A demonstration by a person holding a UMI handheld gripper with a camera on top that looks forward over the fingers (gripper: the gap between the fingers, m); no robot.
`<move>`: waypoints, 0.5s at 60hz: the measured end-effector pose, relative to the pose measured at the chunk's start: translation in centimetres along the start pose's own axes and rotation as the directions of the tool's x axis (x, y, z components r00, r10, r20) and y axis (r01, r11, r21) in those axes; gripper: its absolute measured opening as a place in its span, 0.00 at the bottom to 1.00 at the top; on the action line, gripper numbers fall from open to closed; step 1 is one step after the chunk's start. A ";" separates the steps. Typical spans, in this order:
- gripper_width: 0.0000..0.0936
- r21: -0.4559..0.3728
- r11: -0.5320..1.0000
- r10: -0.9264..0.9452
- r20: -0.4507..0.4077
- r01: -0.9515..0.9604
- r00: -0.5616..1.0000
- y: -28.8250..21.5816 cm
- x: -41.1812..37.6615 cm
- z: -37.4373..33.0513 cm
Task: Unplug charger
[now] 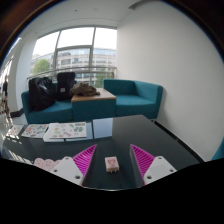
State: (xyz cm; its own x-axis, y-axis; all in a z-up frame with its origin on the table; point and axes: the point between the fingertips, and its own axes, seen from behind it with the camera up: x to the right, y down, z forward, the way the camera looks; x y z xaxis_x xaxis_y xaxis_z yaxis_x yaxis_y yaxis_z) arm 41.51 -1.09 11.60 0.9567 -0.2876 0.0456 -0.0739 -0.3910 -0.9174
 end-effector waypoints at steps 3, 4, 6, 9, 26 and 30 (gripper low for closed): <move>0.75 0.053 0.998 0.012 0.014 -0.013 1.000 -2.9 -1.3 -2.4; 0.78 0.076 0.997 0.018 0.021 -0.019 1.000 -4.0 -1.7 -3.4; 0.84 0.117 0.992 0.031 0.034 -0.035 0.999 -6.0 -2.5 -5.4; 0.89 0.162 0.985 0.050 0.040 -0.056 0.998 -8.4 -5.0 -8.4; 0.89 0.140 0.990 -0.006 0.158 -0.016 0.987 -4.3 -19.0 -20.6; 0.90 0.104 0.994 -0.039 0.182 0.020 0.983 -0.5 -22.5 -22.3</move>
State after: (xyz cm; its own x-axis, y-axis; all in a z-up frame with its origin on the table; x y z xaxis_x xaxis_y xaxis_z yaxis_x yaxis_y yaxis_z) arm 13.78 -13.90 19.87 0.9941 -0.1082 0.0087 -0.0248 -0.3040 -0.9523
